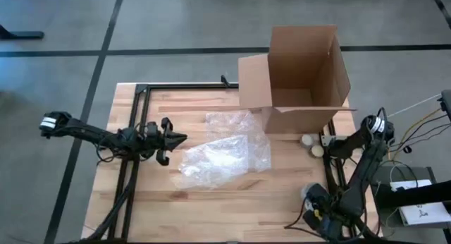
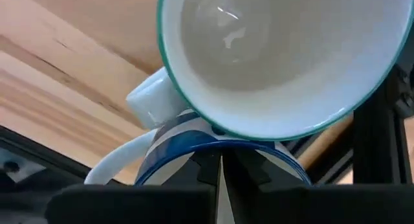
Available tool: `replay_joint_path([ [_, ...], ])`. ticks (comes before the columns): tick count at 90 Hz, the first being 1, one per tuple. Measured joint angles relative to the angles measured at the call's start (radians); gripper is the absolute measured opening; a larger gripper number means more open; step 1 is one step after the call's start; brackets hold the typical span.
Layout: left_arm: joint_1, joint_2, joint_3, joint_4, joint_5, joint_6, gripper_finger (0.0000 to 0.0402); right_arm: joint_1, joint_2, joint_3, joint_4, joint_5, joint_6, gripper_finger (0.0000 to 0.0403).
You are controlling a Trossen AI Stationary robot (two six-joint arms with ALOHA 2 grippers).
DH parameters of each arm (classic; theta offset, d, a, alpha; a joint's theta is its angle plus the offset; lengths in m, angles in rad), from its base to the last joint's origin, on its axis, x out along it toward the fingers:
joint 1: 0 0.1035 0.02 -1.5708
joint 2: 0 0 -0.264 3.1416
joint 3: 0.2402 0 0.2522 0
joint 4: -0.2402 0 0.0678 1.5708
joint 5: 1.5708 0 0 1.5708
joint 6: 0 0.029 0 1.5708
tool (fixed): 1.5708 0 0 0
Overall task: Wrap mug
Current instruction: Move the mugs to the middle right of the table
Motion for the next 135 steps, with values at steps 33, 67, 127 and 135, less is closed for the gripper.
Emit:
replay_joint_path([
  [33,0.0,0.0,0.0,0.0,0.0,-0.003,0.002,-0.019,0.0,0.0,-0.044,0.091,0.006,0.0],
  [67,0.0,0.0,0.0,0.0,0.0,-0.003,0.002,-0.125,0.0,0.0,-0.068,0.144,-0.142,0.0],
  [127,0.0,0.005,0.0,0.0,0.0,-0.003,0.002,-0.352,0.0,0.0,-0.173,0.169,-0.443,0.0],
  [135,0.0,0.005,0.0,0.0,0.0,-0.003,0.002,-0.382,0.0,0.0,-0.179,0.184,-0.487,0.0],
])
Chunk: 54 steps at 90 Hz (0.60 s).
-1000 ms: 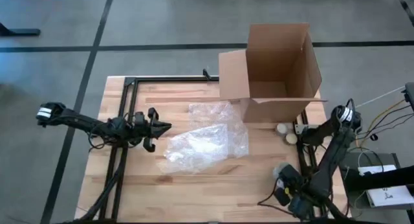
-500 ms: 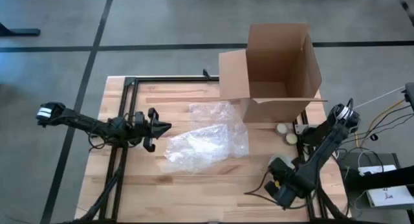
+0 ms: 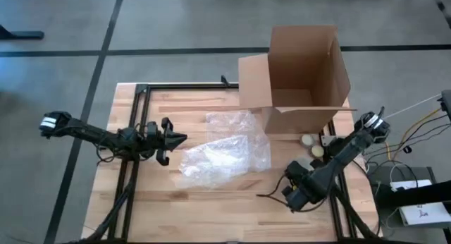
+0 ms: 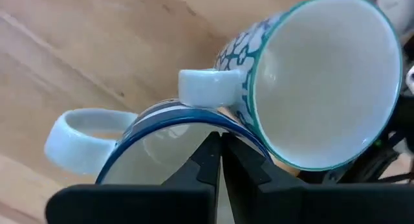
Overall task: Wrap mug
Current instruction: Move the mugs to the middle right of the table
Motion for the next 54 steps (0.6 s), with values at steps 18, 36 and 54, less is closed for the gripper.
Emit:
replay_joint_path([
  [18,0.0,0.0,0.0,0.0,0.0,0.0,0.002,-0.07,0.0,0.0,-0.041,0.052,-0.097,0.0],
  [36,0.0,0.0,0.0,0.0,0.0,0.0,0.002,-0.146,0.0,0.0,-0.074,0.081,-0.195,0.0],
  [54,0.0,0.0,0.0,0.0,0.0,0.0,0.002,-0.224,0.0,0.0,-0.086,0.123,-0.296,0.0],
])
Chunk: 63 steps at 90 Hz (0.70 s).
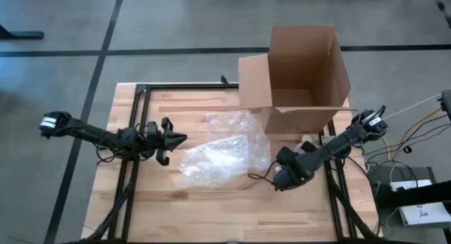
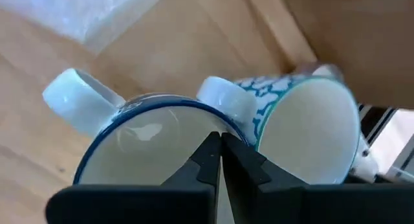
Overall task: Wrap mug
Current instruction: Move the mugs to the middle right of the table, then prepare the right bubble wrap
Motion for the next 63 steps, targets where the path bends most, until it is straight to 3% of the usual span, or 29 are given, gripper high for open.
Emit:
replay_joint_path([
  [63,0.0,0.0,0.0,-0.001,0.0,0.0,0.002,-0.175,0.0,0.0,-0.029,0.216,-0.146,0.0],
])
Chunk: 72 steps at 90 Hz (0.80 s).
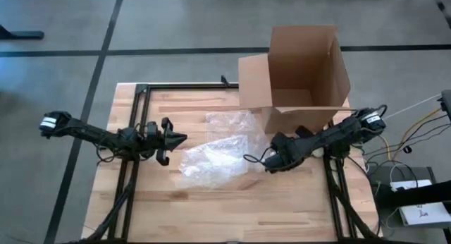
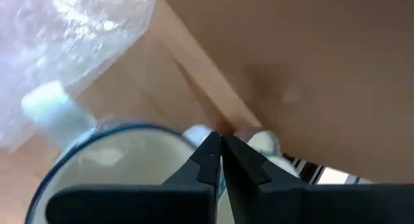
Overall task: Wrap mug
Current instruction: Prepare the right bubble wrap
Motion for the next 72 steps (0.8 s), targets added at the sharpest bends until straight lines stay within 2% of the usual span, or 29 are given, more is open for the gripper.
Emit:
replay_joint_path([
  [19,0.0,0.0,0.0,-0.013,0.012,0.0,0.002,-0.021,0.0,0.019,-0.055,0.004,-0.033,0.0],
  [29,0.0,0.0,0.0,-0.019,0.025,0.0,0.002,-0.013,0.0,0.072,-0.122,-0.014,-0.022,0.0],
  [44,0.0,0.0,0.0,-0.021,0.045,0.005,0.002,0.029,-0.001,0.176,-0.106,-0.021,-0.028,0.0],
  [53,0.0,0.0,0.0,-0.025,0.084,0.002,0.002,0.062,-0.002,0.212,-0.018,-0.016,-0.064,0.0],
  [72,-0.007,0.0,0.0,-0.024,0.148,-0.019,0.002,0.124,-0.001,0.223,0.283,-0.021,-0.157,0.0],
])
